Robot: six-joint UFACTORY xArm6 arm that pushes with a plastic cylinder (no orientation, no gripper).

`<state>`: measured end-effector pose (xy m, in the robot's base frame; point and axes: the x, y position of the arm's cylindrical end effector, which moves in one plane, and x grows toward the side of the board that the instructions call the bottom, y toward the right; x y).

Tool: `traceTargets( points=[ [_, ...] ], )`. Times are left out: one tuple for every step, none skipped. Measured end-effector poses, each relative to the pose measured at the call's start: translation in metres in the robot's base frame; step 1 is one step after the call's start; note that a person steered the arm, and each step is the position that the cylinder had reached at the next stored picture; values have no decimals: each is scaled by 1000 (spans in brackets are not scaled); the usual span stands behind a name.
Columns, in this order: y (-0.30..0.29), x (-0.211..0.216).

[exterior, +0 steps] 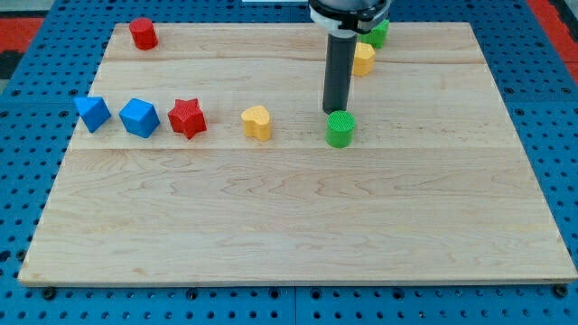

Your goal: Move the yellow blocks and green circle to the right of the red star to form a horizontal line

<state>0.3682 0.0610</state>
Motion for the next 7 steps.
traceTargets(
  points=[
    [46,-44],
    [99,-88],
    [94,-114],
    [45,-116],
    [2,-64],
    [-11,-44],
    [-57,-52]
  ],
)
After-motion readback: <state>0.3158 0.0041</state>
